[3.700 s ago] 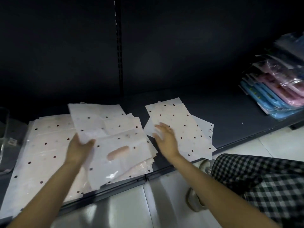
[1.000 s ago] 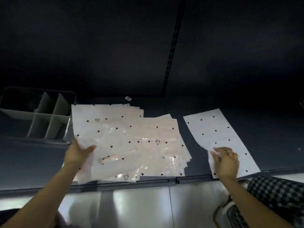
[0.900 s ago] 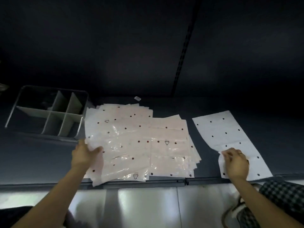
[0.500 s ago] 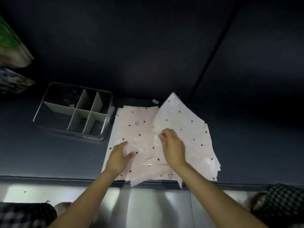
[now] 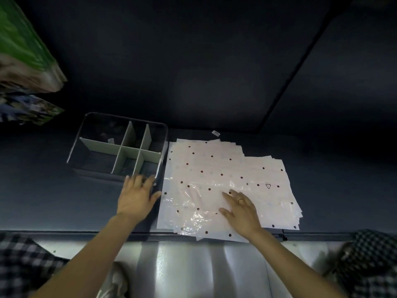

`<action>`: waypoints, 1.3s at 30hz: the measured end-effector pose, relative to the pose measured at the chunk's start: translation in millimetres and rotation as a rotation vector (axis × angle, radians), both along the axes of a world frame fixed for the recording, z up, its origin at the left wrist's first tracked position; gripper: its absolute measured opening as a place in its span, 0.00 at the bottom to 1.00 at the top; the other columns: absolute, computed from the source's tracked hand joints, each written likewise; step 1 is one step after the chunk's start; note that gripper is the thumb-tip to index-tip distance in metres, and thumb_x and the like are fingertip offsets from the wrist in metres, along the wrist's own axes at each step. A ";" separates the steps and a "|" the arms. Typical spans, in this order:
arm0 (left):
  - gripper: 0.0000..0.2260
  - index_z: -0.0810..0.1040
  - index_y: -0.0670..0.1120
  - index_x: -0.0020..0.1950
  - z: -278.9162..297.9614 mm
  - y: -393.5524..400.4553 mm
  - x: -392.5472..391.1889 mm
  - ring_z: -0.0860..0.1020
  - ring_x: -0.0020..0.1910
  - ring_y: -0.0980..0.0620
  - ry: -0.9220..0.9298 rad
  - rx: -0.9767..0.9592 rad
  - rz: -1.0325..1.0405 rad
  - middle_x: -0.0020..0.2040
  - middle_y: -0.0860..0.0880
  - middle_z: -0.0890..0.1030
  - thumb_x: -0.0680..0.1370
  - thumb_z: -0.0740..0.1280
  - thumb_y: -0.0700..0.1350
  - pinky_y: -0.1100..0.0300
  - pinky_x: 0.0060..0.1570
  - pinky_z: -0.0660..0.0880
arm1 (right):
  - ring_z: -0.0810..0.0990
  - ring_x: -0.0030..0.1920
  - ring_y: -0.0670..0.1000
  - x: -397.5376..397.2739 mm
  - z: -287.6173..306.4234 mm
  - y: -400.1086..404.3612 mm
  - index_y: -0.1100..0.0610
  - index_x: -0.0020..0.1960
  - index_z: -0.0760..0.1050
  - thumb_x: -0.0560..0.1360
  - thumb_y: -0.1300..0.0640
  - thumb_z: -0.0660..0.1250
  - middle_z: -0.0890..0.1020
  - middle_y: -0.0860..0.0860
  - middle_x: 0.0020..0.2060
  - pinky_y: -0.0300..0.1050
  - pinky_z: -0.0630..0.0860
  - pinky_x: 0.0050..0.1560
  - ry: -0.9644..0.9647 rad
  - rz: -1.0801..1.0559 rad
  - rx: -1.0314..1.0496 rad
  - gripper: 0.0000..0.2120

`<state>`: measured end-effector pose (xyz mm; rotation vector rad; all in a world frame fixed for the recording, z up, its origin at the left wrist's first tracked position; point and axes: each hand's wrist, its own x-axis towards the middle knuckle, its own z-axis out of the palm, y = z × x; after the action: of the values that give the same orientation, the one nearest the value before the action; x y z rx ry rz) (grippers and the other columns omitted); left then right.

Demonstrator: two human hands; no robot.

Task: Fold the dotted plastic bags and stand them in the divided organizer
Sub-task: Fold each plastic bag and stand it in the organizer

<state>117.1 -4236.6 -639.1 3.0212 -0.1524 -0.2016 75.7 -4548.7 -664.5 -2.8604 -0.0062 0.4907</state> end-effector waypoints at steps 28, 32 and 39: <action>0.37 0.53 0.54 0.77 7.4 -50.2 -53.2 0.49 0.77 0.51 0.200 -0.409 -0.210 0.77 0.53 0.55 0.74 0.69 0.55 0.56 0.74 0.44 | 0.74 0.61 0.46 -29.5 33.8 -53.9 0.53 0.57 0.80 0.76 0.66 0.62 0.79 0.47 0.58 0.35 0.65 0.66 0.120 0.240 0.378 0.15; 0.35 0.60 0.57 0.74 8.8 -47.7 -62.7 0.60 0.73 0.55 0.270 -0.619 -0.124 0.73 0.57 0.63 0.71 0.71 0.60 0.62 0.69 0.57 | 0.77 0.42 0.41 -7.4 66.8 -48.0 0.49 0.43 0.80 0.77 0.60 0.66 0.81 0.44 0.40 0.31 0.71 0.48 0.161 0.043 0.670 0.08; 0.28 0.61 0.54 0.74 30.3 -55.2 -51.6 0.58 0.68 0.67 -0.262 -0.762 0.096 0.71 0.61 0.63 0.76 0.58 0.61 0.59 0.63 0.63 | 0.80 0.41 0.47 64.2 75.0 -35.2 0.53 0.44 0.77 0.78 0.56 0.64 0.81 0.47 0.40 0.36 0.75 0.40 0.013 -0.346 0.851 0.06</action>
<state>65.5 -4291.8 -608.8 2.2715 -0.0787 0.2178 139.9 -4583.8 -589.5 -1.9693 0.2217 0.3233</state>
